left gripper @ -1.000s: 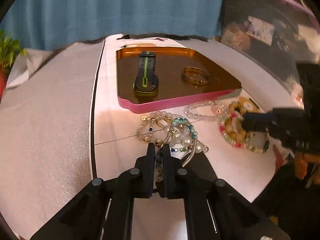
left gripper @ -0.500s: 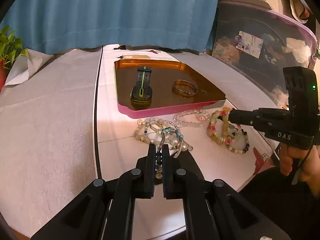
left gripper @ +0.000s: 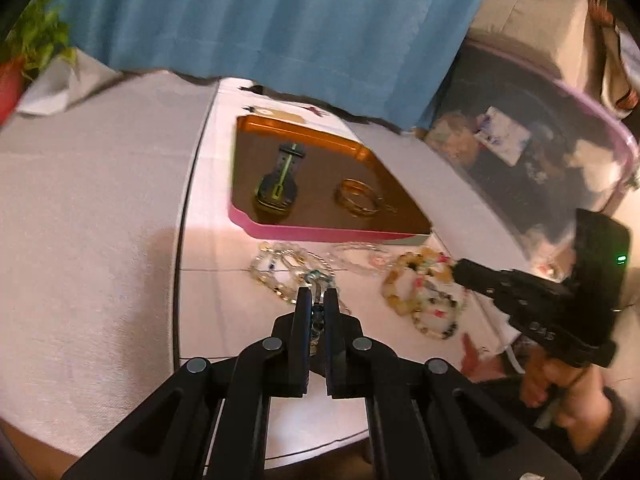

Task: Organize jewelry
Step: 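Grasp the teal beaded bracelet with the left tool while the right tool grasps the pink-and-white beaded bracelet, then carry both beaded bracelets into the copper tray and open both tools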

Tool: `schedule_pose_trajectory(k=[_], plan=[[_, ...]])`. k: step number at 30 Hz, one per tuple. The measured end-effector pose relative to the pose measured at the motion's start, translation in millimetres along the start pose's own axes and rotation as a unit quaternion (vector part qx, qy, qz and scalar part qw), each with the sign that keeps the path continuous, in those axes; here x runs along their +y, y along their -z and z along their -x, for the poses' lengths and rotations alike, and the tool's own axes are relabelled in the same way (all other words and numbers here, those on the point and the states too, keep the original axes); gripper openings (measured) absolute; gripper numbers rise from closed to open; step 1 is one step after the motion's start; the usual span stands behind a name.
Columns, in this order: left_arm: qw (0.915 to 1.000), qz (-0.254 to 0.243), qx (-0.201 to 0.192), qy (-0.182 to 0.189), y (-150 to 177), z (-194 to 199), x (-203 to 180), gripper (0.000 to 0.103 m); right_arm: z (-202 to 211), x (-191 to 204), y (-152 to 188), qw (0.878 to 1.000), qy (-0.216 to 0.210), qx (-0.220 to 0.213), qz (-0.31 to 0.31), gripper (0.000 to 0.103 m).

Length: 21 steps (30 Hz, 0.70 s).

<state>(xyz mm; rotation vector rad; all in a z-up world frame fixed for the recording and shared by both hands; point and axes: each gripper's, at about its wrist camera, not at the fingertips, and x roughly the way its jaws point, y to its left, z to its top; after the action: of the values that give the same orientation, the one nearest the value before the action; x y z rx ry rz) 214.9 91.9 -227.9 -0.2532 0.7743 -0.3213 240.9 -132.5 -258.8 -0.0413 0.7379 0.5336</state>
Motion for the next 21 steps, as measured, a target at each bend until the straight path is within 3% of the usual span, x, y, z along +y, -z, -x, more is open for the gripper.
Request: schedule_pose_trajectory(k=[8, 14, 21], plan=[[0.9991, -0.021, -0.037, 0.006, -21, 23, -24, 0.003, 24, 3, -10, 0.999, 0.039, -0.013, 0.003, 0.007], [0.9966, -0.032, -0.071, 0.027, -51, 41, -40, 0.003, 57, -4, -52, 0.997, 0.055, -0.05, 0.005, 0.007], [0.9849, -0.034, -0.141, 0.094, -103, 75, -59, 0.003, 98, 5, -111, 0.991, 0.062, -0.117, 0.012, 0.007]])
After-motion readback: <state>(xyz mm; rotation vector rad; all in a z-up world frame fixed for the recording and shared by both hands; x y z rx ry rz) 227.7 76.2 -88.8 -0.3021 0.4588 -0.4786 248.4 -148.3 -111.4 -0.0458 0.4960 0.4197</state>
